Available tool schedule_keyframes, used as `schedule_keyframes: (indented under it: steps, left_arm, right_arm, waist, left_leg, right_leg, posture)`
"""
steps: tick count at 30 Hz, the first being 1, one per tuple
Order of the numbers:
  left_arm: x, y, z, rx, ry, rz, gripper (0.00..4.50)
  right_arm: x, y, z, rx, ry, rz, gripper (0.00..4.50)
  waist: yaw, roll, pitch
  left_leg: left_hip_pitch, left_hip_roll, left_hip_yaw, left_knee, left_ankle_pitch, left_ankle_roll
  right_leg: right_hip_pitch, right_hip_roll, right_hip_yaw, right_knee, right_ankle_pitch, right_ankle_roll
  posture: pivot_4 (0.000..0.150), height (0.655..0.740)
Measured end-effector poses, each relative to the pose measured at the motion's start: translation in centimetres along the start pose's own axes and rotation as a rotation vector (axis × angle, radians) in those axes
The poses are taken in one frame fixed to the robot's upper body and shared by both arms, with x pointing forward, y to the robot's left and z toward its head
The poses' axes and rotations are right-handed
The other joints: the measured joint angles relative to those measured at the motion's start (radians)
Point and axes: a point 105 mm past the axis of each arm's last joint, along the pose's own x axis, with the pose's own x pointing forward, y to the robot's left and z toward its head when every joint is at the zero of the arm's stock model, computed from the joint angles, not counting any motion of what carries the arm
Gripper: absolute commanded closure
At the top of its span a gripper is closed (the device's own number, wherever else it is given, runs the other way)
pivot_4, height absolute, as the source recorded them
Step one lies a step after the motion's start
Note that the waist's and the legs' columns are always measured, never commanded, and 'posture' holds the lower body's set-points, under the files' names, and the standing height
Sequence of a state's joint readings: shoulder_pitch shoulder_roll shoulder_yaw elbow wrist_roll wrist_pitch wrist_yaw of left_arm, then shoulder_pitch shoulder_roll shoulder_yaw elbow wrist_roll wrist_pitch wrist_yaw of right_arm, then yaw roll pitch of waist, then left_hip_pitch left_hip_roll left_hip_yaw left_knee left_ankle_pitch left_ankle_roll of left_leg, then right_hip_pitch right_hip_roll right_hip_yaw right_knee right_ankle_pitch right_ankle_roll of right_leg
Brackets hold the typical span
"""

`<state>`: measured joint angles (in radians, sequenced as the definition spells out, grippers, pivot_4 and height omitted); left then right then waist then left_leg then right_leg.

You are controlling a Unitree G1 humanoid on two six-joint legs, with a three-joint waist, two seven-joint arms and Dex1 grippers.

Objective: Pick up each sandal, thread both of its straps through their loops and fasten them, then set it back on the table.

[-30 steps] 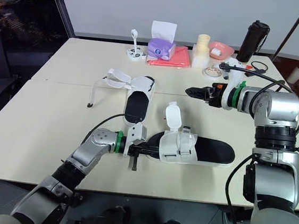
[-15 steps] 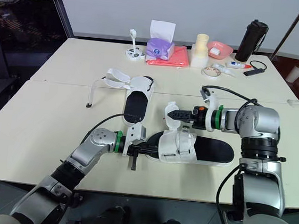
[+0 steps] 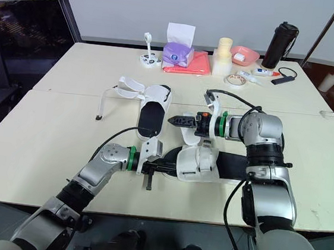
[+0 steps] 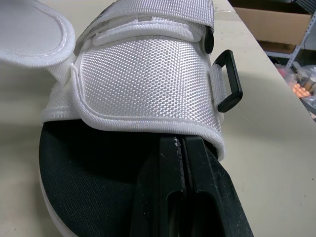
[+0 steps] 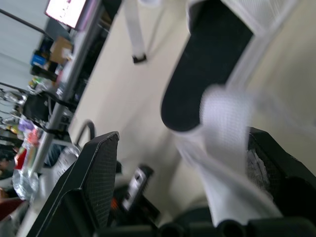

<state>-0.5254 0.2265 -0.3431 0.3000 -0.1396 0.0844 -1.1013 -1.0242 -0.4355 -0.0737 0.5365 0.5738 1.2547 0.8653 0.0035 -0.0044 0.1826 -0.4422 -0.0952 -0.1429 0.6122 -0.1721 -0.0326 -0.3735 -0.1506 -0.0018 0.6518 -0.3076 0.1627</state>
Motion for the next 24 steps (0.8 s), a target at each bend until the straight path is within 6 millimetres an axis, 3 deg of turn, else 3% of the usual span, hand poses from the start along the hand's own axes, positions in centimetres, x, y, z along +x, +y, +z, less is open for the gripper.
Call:
schedule_keyframes:
  steps: [14,23,24]
  left_arm:
    - [0.0,0.1,0.0,-0.001,-0.002,0.006,4.5]
    - [0.0,0.0,0.0,-0.001,-0.003,0.004,4.5]
    - [0.1,0.0,0.0,-0.001,-0.003,0.004,4.5]
  right_arm:
    - [0.0,1.1,2.0,0.021,-0.078,0.07,0.76]
    - [0.0,2.0,2.2,0.015,-0.078,0.107,0.76]
    - [0.0,2.0,2.2,0.014,-0.079,0.108,0.99]
  waist:
    - [0.0,0.0,0.0]
    - [0.0,0.0,0.0]
    - [0.0,0.0,0.0]
  left_leg:
    - [0.0,0.0,0.0,0.0,0.0,0.0]
    - [0.0,0.0,0.0,0.0,0.0,0.0]
    - [0.0,0.0,0.0,0.0,0.0,0.0]
  right_leg:
    - [0.0,0.0,0.0,0.0,0.0,0.0]
    - [0.0,0.0,0.0,0.001,0.0,0.0]
    - [0.0,0.0,0.0,0.001,0.0,0.0]
  posture:
    - [0.15,0.74]
    - [0.15,0.74]
    - [0.15,0.74]
